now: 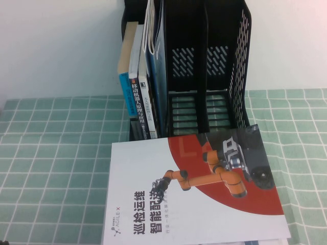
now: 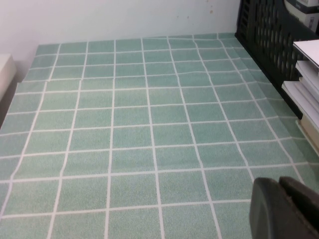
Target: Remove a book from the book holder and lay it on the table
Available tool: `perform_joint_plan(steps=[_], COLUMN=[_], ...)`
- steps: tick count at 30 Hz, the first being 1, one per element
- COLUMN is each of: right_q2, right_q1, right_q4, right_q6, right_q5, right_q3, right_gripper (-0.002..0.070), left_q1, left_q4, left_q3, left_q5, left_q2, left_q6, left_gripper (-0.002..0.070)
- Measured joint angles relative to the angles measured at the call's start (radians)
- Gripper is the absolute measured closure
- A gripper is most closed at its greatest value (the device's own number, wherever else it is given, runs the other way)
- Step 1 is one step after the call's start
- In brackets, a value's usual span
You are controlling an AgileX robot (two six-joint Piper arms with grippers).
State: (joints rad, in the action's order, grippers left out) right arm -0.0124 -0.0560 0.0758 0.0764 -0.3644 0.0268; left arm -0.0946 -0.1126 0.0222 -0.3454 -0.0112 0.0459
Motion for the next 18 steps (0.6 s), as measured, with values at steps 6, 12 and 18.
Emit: perform_joint_plan(steps=[6,12,18], right_q2=[0.000,0.000,0.000], right_q1=[0.000,0.000,0.000], right_q4=[0.000,0.000,0.000], right_q6=[0.000,0.000,0.000], right_q5=[0.000,0.013,0.218], right_q3=[0.000,0.000,0.002], right_gripper=[0.0678,0.0678,0.0678], left_q1=[0.000,0.000,0.000], left_q4=[0.000,-0.007,-0.015], left_q3=[0.000,0.002,0.008], left_q5=[0.000,0.028,0.236], left_q2=[0.000,0.000,0.000], left_q6=[0.000,-0.003,-0.012], left_gripper=[0.0676,0.0676,0.0676])
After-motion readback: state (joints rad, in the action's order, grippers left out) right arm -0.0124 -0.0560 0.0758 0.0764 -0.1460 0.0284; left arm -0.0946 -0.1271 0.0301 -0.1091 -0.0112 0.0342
